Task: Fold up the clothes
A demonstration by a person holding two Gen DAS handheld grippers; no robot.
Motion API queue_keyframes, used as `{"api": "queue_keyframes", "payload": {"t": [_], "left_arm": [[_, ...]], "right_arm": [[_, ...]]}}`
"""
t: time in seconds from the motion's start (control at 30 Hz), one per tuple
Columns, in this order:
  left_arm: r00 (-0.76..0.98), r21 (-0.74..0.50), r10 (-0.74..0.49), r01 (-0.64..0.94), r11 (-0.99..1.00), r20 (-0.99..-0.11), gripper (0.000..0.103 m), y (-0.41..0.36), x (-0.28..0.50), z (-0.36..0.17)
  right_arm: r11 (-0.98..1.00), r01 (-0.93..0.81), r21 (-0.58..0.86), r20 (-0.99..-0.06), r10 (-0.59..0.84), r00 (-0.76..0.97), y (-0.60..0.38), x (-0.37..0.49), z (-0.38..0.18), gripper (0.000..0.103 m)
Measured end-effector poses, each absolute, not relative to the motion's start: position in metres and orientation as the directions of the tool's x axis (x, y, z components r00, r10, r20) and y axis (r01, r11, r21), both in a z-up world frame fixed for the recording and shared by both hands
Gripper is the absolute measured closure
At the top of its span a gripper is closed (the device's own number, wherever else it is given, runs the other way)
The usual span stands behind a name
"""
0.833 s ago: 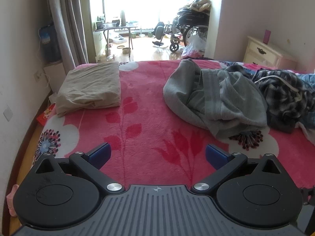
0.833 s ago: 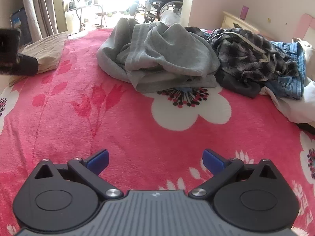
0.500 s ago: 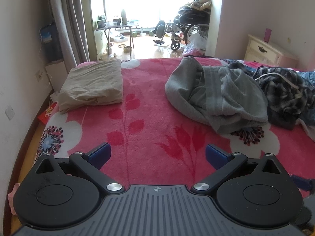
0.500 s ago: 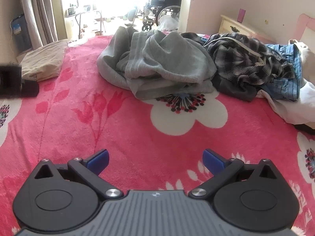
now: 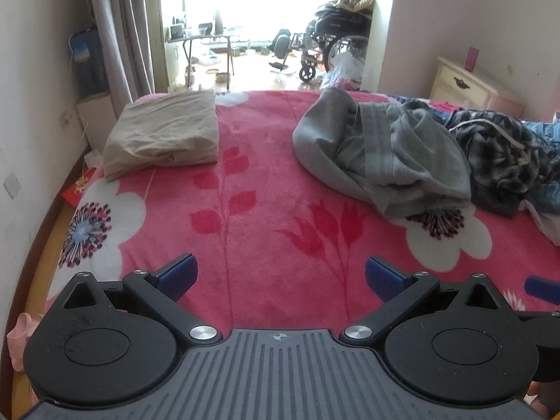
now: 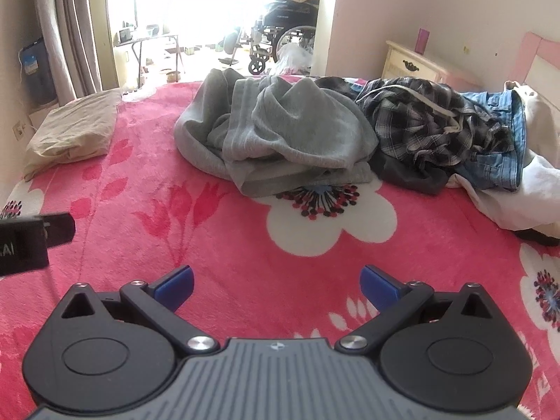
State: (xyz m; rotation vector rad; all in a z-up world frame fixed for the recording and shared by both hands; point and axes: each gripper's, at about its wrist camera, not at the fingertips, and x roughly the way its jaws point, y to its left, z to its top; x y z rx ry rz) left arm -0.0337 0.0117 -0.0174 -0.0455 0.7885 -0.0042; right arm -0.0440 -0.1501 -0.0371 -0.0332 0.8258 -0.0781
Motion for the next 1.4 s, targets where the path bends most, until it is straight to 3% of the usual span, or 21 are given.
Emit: {"api": "queue_keyframes", "payload": {"t": [0.53, 0.77, 1.4], "left_arm": [[0.73, -0.07, -0.016, -0.044, 0.997, -0.683, 0.0, 0.019, -0.043, -0.007], [0.757, -0.016, 0.024, -0.045, 0.999, -0.653, 0.0, 0.016, -0.048, -0.006], [0.73, 0.017, 0.063, -0.071, 0.997, -0.68, 0.0, 0.019, -0.045, -0.011]], "right_arm": [[0.996, 0.068, -0.054, -0.722, -0.086, 0.686, -0.152, -0.048, -0.031, 0.0], [0.996, 0.07, -0.053, -0.72, -0.087, 0.688, -0.152, -0.048, -0.031, 0.0], [0.996, 0.07, -0.051, -0.72, -0.085, 0.689, -0.151, -0.049, -0.03, 0.0]]}}
